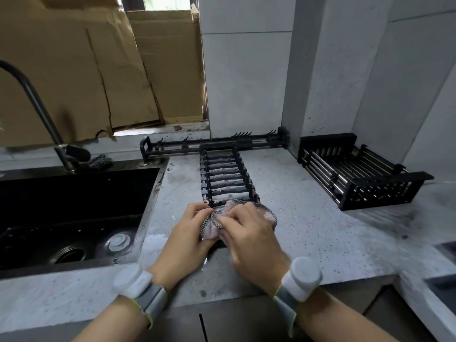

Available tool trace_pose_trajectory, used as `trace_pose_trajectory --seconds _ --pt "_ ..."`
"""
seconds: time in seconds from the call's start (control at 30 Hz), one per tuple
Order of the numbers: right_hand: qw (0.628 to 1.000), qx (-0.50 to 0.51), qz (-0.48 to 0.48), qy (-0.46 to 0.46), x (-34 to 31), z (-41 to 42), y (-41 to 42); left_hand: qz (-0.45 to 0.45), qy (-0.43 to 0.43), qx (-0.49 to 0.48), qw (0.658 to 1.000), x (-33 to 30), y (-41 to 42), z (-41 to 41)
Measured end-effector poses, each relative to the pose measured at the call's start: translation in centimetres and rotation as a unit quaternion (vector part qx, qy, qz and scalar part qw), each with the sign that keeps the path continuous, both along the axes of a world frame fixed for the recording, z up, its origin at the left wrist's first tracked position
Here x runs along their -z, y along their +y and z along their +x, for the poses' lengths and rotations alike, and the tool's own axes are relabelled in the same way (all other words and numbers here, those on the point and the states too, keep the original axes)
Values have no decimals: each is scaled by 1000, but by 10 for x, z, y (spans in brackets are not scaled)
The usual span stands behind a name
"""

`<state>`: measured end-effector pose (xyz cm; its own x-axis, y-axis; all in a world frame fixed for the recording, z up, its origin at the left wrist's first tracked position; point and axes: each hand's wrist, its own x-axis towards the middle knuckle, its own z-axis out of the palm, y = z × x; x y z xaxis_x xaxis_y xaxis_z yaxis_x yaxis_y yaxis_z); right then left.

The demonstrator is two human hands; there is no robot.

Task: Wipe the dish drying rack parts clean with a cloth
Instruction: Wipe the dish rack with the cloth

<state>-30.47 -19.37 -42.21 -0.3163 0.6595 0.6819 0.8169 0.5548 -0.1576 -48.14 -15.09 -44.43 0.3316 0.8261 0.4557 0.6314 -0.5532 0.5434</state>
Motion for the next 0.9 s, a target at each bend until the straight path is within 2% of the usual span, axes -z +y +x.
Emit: trace_pose_trajectory --seconds 0.17,0.3,0.43,0.6,0.7,0.8,0.9 --pt "999 37 -17 -9 -2 40 3 -20 26 11 999 -8 -8 -2" --pt "995 96 -37 -16 -3 73 1 25 58 10 998 -2 -22 17" --pt "990 130 -54 6 -10 90 -1 62 59 -40 996 2 -29 57" --pt "988 72 -66 116 -12 85 -12 71 76 -47 994 3 -30 99" --pt "988 32 -86 124 -9 89 -15 64 77 -4 995 0 -32 96" --pt "987 29 -101 123 -9 102 -13 97 95 74 988 -8 -24 64" --pt "984 52 -107 133 -10 107 -10 95 81 55 991 -21 4 41"
